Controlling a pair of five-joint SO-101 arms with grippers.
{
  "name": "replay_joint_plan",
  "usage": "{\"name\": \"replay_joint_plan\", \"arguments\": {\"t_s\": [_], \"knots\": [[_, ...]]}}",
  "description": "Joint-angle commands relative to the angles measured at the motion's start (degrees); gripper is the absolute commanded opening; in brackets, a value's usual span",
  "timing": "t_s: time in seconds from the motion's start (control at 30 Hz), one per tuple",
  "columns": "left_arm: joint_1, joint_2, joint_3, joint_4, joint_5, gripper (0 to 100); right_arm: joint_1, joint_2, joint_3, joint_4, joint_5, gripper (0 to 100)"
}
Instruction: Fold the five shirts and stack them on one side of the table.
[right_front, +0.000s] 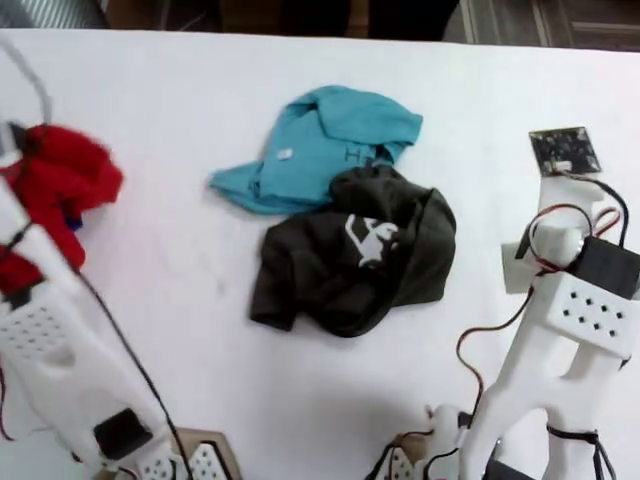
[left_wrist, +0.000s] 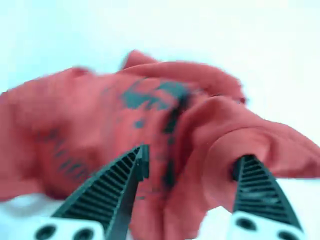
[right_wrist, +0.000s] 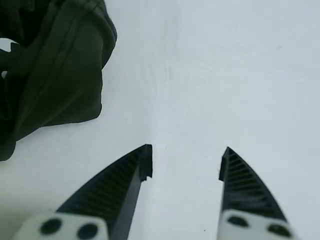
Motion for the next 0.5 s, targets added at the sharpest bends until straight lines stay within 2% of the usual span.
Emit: {"name": "replay_joint_plan", "arguments": {"t_s": [0.0, 0.1, 0.23, 0.4, 0.47], "knots": [[12.1, -6.8, -2.0, 0.9, 0.8, 29, 4.5, -0.1, -5.8, 0.9, -2.6, 22.2], [23.6, -7.6, -2.0, 0.9, 0.9, 30, 9.4, -0.1, -11.0, 2.3, -4.4, 22.2], [37.8, -7.2, -0.7, 0.9, 6.9, 30, 17.2, -0.1, -17.2, 4.3, -5.8, 22.2], [52.2, -7.3, 8.8, 0.8, 12.2, 34, 27.5, 0.3, -20.8, 4.2, -5.2, 22.2], [57.1, -7.3, 14.4, 0.5, 12.1, 34, 29.9, 0.4, -20.9, 4.2, -3.0, 22.2]]}}
